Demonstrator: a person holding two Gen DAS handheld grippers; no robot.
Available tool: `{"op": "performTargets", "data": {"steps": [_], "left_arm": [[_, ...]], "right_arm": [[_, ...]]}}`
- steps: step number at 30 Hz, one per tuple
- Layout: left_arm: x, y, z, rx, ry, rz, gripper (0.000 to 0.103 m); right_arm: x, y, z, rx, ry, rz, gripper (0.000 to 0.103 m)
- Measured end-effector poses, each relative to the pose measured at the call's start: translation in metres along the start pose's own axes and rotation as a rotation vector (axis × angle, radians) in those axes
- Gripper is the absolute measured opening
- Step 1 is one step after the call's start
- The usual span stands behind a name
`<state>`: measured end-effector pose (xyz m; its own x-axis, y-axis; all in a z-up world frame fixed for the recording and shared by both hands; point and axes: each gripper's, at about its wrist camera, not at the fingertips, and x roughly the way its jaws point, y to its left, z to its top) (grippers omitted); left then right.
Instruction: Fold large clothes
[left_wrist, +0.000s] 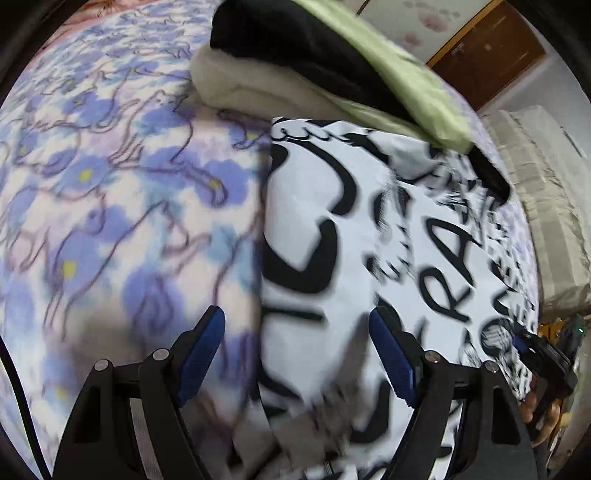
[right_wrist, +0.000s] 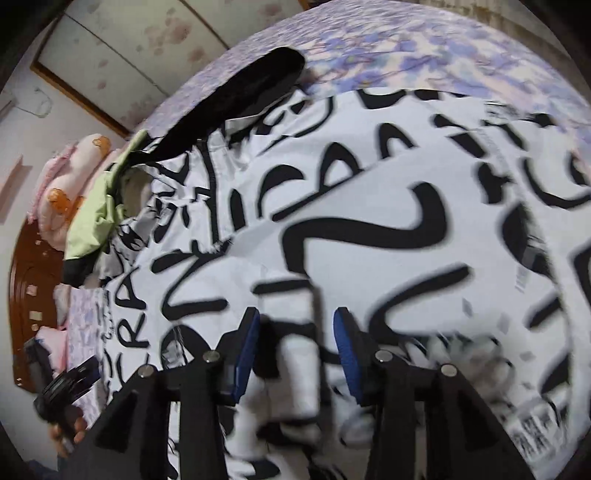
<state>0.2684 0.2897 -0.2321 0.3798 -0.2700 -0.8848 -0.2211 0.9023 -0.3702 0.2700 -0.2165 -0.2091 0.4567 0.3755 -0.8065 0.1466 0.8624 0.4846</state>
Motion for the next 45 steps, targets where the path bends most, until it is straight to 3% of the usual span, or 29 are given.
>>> {"op": "performTargets", "data": {"steps": [2,5,6,7,10,13,15,17,20,25,26,28,29,33,36,40,45], "left_arm": [[0.014,0.003,0.009,-0.020,0.021,-0.010,0.079],[0.018,0.001,0.017,-0.029,-0.011,-0.025,0.078],[0.017,-0.001,0.018,-0.020,-0.035,-0.027,0.060],[0.016,-0.003,0.020,-0.013,-0.053,-0.030,0.024],[0.012,-0.007,0.022,-0.038,-0.098,-0.009,0.011],[0.005,-0.011,0.019,-0.021,-0.164,0.023,0.007],[0.010,-0.011,0.016,-0.021,-0.204,0.064,0.007],[0.019,-0.011,0.017,-0.021,-0.192,0.084,0.008],[0.016,-0.019,0.018,0.015,-0.194,0.126,0.011],[-0.015,-0.034,0.010,0.093,-0.221,0.203,0.033],[-0.022,-0.036,0.006,0.094,-0.236,0.197,0.037],[-0.039,-0.041,-0.004,0.097,-0.265,0.174,0.057],[-0.046,-0.044,-0.010,0.106,-0.279,0.156,0.060],[-0.060,-0.065,-0.040,0.177,-0.282,0.123,0.061],[-0.055,-0.084,-0.063,0.191,-0.202,0.068,0.061],[-0.046,-0.105,-0.088,0.200,-0.214,0.024,0.061],[-0.012,-0.110,-0.099,0.212,-0.141,0.052,0.061]], "right_arm": [[0.009,0.004,0.005,-0.013,0.017,0.061,0.043],[0.017,0.012,0.007,-0.070,0.032,0.035,0.042],[0.017,0.016,0.007,-0.097,0.028,0.022,0.031],[0.016,0.021,0.007,-0.136,0.019,-0.008,0.026],[0.004,0.037,0.007,-0.216,-0.054,-0.058,0.016],[-0.013,0.048,0.010,-0.251,-0.173,-0.066,0.016],[-0.010,0.055,0.010,-0.294,-0.217,-0.116,0.016],[0.016,0.058,0.007,-0.332,-0.158,-0.208,0.017],[0.027,0.056,0.002,-0.334,-0.105,-0.269,0.023],[-0.015,0.061,-0.006,-0.295,-0.177,-0.273,0.026],[-0.023,0.063,-0.011,-0.299,-0.195,-0.268,0.026],[-0.034,0.067,-0.018,-0.309,-0.208,-0.258,0.026],[-0.039,0.071,-0.024,-0.319,-0.211,-0.243,0.026],[-0.048,0.092,-0.051,-0.346,-0.197,-0.109,0.027],[-0.042,0.112,-0.069,-0.351,-0.135,-0.012,0.027],[-0.025,0.144,-0.092,-0.408,-0.085,0.025,0.027],[0.012,0.161,-0.110,-0.463,-0.019,-0.015,0.027]]}}
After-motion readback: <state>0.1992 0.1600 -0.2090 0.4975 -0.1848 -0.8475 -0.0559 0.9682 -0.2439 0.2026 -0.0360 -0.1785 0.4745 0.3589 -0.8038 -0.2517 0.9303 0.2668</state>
